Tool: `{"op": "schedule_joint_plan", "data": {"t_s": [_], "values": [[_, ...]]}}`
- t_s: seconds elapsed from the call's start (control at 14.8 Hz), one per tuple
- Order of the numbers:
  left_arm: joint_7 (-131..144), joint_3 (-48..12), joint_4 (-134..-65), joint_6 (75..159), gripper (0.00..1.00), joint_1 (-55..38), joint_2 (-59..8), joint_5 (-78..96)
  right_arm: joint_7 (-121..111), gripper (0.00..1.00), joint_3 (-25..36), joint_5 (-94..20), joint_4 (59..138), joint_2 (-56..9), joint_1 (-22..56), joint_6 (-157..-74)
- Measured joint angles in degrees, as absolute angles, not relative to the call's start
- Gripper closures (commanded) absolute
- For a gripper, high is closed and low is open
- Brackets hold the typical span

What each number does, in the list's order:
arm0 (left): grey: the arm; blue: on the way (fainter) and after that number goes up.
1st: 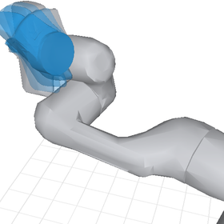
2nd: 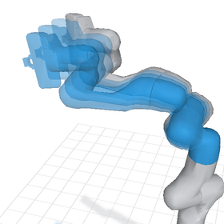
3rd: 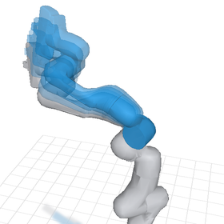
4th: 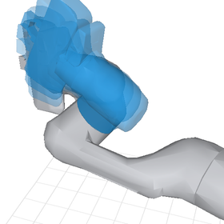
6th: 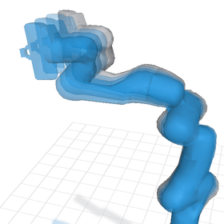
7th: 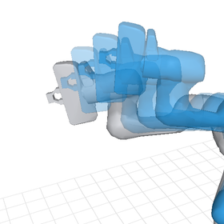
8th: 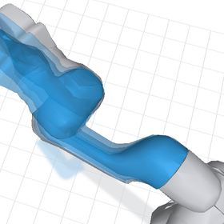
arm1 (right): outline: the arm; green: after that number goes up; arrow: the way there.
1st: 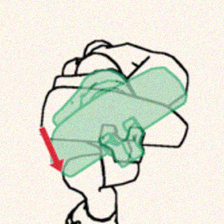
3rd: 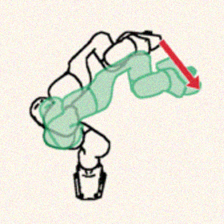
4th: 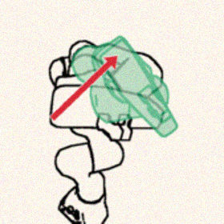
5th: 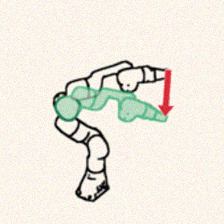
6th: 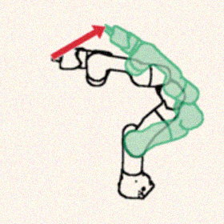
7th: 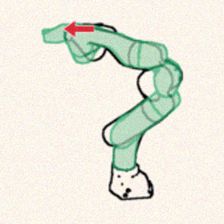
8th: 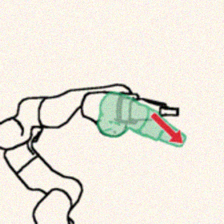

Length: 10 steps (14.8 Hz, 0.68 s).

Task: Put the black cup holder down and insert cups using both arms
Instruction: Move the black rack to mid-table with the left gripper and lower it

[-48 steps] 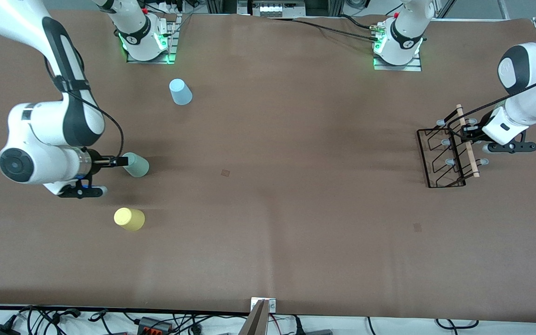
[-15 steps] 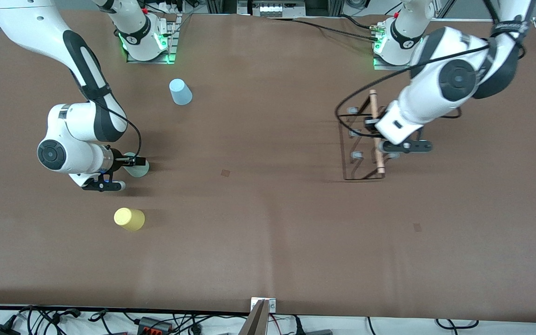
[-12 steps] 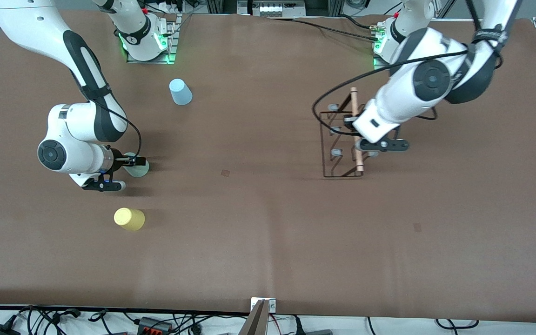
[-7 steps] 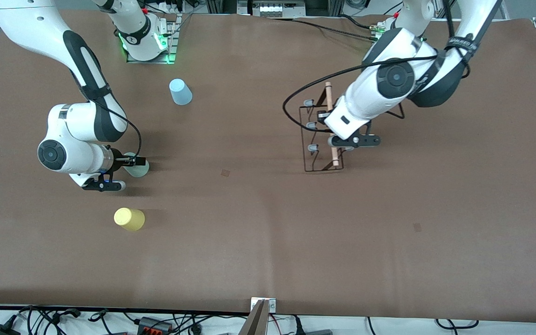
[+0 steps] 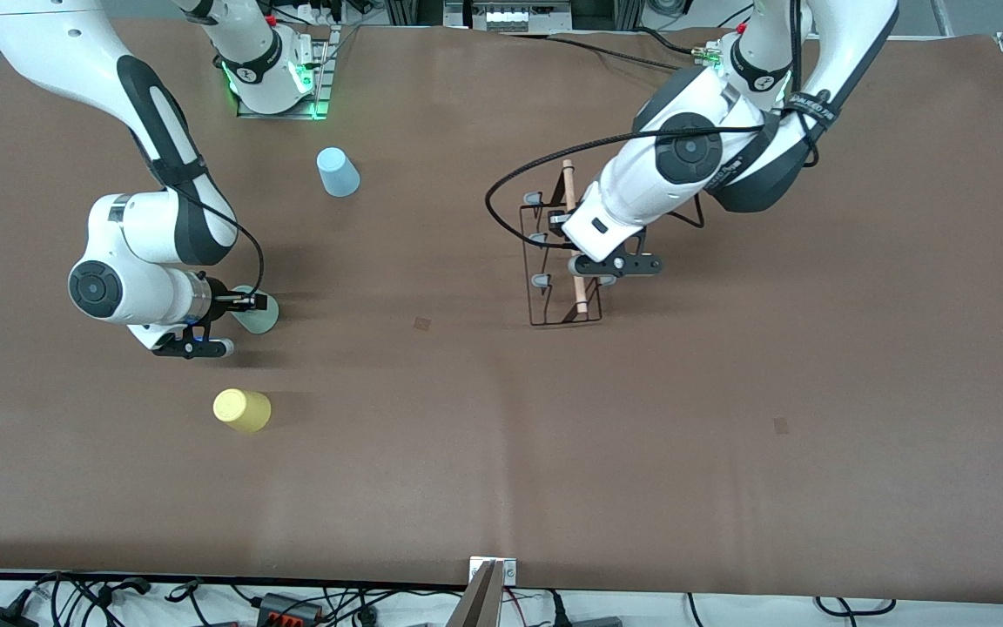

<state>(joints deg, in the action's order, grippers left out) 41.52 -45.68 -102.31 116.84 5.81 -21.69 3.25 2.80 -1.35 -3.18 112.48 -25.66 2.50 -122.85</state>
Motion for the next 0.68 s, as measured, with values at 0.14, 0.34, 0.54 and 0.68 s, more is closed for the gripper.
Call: {"op": "schedule_joint_plan", "data": {"t_s": [0.14,0.34,0.54,0.68], "values": [[41.6,-45.7,-102.1,117.8,0.99,4.7,-22.2,3.2,2.7,0.67,-1.4,-3.2,111.7,-25.5,2.5,-122.8],[41.8,-45.6,-102.1,119.8,0.99,3.7,-23.1,3.2,2.7,0.67,-1.5,-3.2,107.8,-24.2,2.8,-118.0],[43.1,-45.6,-102.1,121.5,0.99,2.2,-24.9,0.8,2.8,0.69,-2.5,-3.3,101.3,-22.8,3.1,-110.1],[46.2,-45.5,-101.2,122.1,0.99,0.6,-26.6,-2.7,2.8,0.70,-4.1,-3.4,97.5,-22.6,3.1,-106.1]]}}
